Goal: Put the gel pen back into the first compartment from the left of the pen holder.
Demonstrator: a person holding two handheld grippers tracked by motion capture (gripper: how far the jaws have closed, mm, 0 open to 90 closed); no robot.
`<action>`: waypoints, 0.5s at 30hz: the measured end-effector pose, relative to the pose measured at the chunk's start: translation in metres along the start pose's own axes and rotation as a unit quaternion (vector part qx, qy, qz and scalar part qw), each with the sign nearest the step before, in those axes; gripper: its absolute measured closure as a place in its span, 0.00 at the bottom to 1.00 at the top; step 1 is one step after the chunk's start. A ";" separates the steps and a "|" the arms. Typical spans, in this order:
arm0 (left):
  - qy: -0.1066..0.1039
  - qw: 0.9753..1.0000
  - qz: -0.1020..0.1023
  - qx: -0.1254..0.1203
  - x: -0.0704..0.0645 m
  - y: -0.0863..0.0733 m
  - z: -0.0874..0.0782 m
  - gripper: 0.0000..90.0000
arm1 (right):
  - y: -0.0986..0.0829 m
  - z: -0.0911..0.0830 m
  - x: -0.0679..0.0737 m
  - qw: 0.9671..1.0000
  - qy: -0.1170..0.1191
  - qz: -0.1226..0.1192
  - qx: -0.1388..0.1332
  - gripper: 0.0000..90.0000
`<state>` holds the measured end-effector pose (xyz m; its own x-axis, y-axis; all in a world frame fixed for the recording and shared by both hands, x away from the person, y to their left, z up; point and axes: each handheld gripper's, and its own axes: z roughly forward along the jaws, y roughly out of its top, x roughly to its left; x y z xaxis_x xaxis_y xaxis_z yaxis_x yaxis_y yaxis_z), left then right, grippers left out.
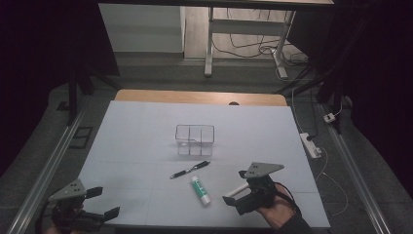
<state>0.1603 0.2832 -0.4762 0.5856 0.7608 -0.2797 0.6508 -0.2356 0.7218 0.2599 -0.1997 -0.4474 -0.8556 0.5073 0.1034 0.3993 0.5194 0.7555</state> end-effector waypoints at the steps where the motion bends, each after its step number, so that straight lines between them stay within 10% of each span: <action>1: 0.000 1.000 0.000 0.000 0.000 0.000 0.000 0.00 | 0.001 0.002 -0.001 1.000 0.002 0.000 -0.001 0.00; 15: -0.004 1.000 -0.003 -0.002 0.001 0.000 0.000 0.00 | 0.025 0.044 -0.014 0.999 0.019 -0.024 0.020 0.00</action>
<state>0.1610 0.2845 -0.4766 0.5849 0.7577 -0.2893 0.6532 -0.2286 0.7219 0.2968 -0.1638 -0.4584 -0.8854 0.4554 0.0932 0.3701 0.5693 0.7341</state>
